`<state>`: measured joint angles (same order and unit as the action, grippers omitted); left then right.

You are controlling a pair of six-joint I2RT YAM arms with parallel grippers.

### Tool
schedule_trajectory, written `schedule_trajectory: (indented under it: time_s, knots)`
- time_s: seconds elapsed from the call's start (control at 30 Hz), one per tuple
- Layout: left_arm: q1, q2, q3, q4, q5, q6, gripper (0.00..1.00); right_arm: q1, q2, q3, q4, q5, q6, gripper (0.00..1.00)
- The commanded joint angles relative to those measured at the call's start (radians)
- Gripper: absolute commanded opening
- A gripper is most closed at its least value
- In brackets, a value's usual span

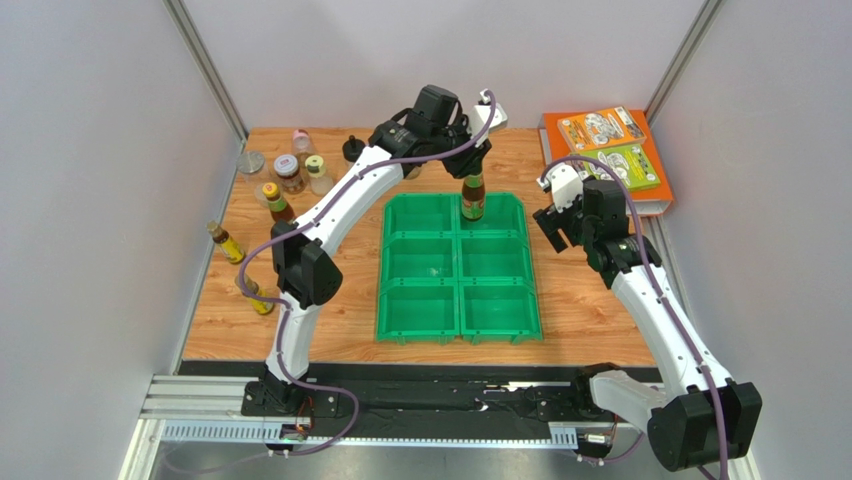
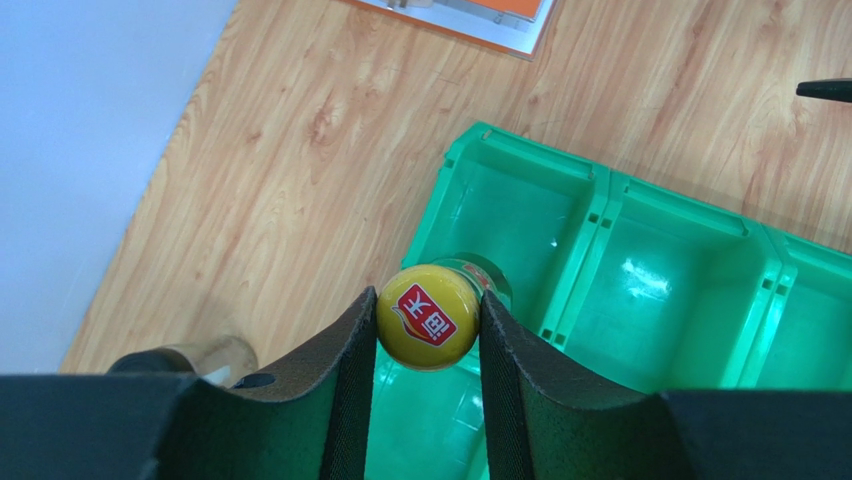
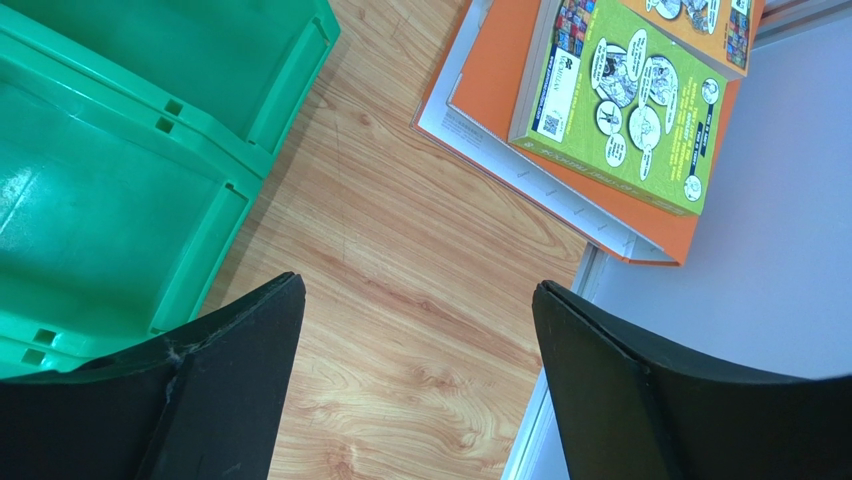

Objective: Organize the condiment bottles
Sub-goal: Place the bottle in the storage box.

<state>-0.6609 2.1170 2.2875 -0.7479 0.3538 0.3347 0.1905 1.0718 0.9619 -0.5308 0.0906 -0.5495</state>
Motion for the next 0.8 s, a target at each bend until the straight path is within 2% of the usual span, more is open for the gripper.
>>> schedule_trajectory:
  time_s: [0.0,0.47,0.5,0.57,0.77]
  knots:
    - [-0.013,-0.005,0.087,0.108,0.028,-0.013,0.00,-0.006,-0.010,-0.012,0.061,-0.011,0.023,0.87]
    - [-0.013,0.024,-0.045,0.179,-0.039,0.013,0.00,-0.006,-0.021,-0.032,0.061,-0.046,0.025,0.87]
    - [-0.013,0.027,-0.048,0.180,-0.044,0.013,0.04,-0.006,-0.026,-0.032,0.060,-0.048,0.025,0.87]
    - [-0.014,0.028,-0.056,0.179,-0.042,0.020,0.18,-0.006,-0.029,-0.034,0.058,-0.051,0.026,0.87]
    - [-0.013,0.014,-0.092,0.176,-0.047,0.036,0.30,-0.006,-0.035,-0.031,0.055,-0.060,0.029,0.87]
